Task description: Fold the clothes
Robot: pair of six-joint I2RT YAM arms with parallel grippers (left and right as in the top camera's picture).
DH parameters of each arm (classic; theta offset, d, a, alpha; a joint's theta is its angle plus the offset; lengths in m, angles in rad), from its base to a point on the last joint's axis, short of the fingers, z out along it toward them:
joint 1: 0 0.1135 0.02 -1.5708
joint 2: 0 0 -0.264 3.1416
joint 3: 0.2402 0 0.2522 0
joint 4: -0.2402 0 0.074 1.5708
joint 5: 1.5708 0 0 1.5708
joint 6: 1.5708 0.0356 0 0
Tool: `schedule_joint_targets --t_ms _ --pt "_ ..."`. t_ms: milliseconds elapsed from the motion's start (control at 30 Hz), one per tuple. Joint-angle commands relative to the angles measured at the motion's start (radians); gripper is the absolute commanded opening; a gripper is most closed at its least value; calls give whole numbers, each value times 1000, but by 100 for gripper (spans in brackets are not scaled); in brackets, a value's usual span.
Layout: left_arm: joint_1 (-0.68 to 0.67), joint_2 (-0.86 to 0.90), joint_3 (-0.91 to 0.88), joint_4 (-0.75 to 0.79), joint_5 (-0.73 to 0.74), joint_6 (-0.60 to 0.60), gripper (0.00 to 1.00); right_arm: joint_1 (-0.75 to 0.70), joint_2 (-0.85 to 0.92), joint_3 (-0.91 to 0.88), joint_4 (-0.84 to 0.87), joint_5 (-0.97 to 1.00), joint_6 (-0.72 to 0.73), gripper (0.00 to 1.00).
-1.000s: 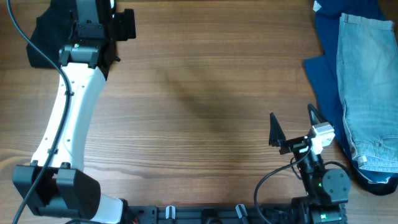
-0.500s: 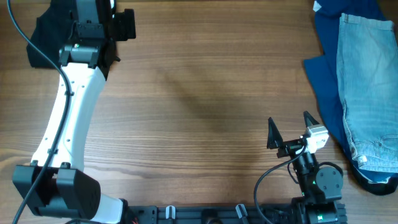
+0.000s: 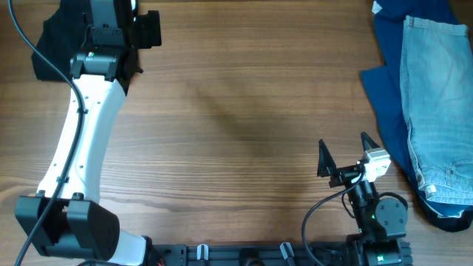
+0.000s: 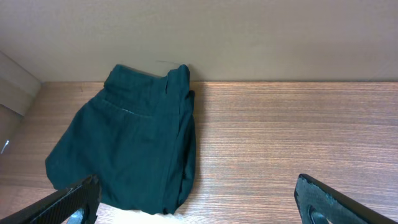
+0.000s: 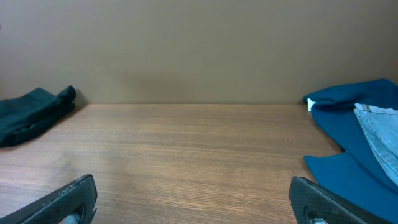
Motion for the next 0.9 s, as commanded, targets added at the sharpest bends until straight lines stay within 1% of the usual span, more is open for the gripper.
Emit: schedule_joint_targets --t_ms 0,67,167,200,267,300,333,400,500,533,567,667,700,767,867 --pt "0 5 -3 2 -22 -2 100 -2 -13 -2 3 18 -3 100" --pt "0 5 -3 -5 -21 -2 100 -2 -13 -2 3 18 -4 100" --pt "0 5 -3 -61 -8 -6 100 -2 -13 -2 3 18 -3 100" --pt "0 -1 -3 -96 10 -5 100 -2 -13 -2 3 18 -3 100" --pt "0 -11 -10 -95 65 -19 100 -2 -13 -2 3 18 -3 100" --pt "2 -19 -16 -88 92 -34 100 -2 -13 -2 3 18 -3 100" --pt "3 -43 -41 -66 123 -74 100 -2 -13 -2 3 18 -3 100" --pt "10 -92 -115 -5 126 -163 100 -2 -13 -2 3 18 -3 100" --pt "29 -207 -295 149 139 -280 100 -2 -13 -2 3 18 -4 100" --pt "35 -245 -355 195 143 -301 100 -2 -13 -2 3 18 -3 100" --pt "45 -314 -460 272 156 -322 100 -2 -13 -2 3 18 -3 100" --pt "79 -465 -687 414 179 -361 100 -2 -13 -2 3 18 -3 100" --pt "104 -547 -801 471 182 -407 100 -2 -13 -2 3 18 -3 99" --pt "142 -688 -972 551 189 -472 100 -2 -13 -2 3 18 -3 100" --pt "175 -882 -1168 640 189 -500 100 -2 -13 -2 3 18 -3 100"
